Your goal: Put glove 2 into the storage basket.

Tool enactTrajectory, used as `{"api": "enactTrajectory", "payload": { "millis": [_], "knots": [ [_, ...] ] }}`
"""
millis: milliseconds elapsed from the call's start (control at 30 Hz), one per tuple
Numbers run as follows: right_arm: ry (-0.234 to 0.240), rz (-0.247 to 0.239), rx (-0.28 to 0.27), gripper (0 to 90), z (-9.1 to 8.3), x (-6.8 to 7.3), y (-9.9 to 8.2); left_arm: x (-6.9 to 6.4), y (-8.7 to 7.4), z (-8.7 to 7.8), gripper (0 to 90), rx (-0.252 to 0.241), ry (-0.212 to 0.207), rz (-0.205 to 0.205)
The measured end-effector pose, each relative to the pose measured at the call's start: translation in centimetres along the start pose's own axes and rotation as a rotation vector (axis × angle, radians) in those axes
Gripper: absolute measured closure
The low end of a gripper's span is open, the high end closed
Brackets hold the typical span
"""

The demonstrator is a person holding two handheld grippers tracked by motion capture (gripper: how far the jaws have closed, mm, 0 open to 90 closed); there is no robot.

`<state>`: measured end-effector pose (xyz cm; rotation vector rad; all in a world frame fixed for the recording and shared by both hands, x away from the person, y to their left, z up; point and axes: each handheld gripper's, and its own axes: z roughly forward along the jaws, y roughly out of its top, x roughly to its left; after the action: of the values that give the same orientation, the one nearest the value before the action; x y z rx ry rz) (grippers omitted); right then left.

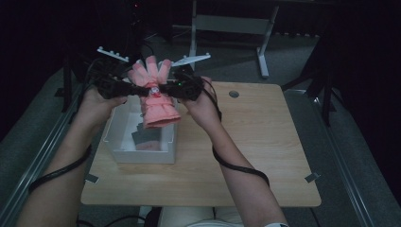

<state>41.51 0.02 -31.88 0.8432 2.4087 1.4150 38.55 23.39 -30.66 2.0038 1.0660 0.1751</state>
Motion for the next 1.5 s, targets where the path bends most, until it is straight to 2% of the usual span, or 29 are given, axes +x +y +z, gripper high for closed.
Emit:
{"api": "enactTrajectory", "payload": {
  "millis": [100,200,533,700,833,967,1100,1233,1300,1333,1500],
  "knots": [
    [0.013,-0.020,0.021,76.5,1.9,1.0,0.2,1.3,-1.4,-0.4,79.3,-0.006,0.003,-0.038],
    [0.027,-0.016,0.041,76.6,3.4,1.2,-0.1,2.3,-2.5,-0.1,79.3,-0.011,-0.005,-0.067],
    [0.017,0.019,0.133,76.7,7.1,-0.6,-2.5,5.8,-5.1,4.2,79.3,0.004,-0.075,-0.157],
    [0.021,0.034,0.185,76.7,9.3,-1.0,-3.9,7.5,-6.7,5.8,79.3,0.036,-0.087,-0.205],
    [0.015,0.029,0.229,76.7,11.1,-0.9,-4.7,8.4,-7.7,6.7,79.2,0.071,-0.079,-0.225],
    [0.008,0.032,0.270,76.7,12.5,-0.9,-5.5,8.8,-8.4,7.6,79.1,0.119,-0.054,-0.246],
    [0.003,0.040,0.295,76.7,13.4,-0.8,-6.0,8.7,-8.2,8.0,79.0,0.166,-0.013,-0.241],
    [-0.008,0.046,0.326,76.7,14.2,-0.6,-6.3,8.4,-8.0,8.6,78.8,0.234,0.050,-0.225],
    [-0.020,0.043,0.341,76.5,14.3,-0.4,-6.3,8.1,-7.9,8.8,78.6,0.253,0.080,-0.214],
    [-0.024,0.043,0.349,75.8,14.4,-0.4,-6.3,8.1,-7.8,9.0,78.4,0.275,0.094,-0.206],
    [-0.040,0.051,0.405,66.0,14.9,-0.5,-6.2,8.1,-7.7,9.4,74.0,0.311,0.135,-0.210]
  ]
}}
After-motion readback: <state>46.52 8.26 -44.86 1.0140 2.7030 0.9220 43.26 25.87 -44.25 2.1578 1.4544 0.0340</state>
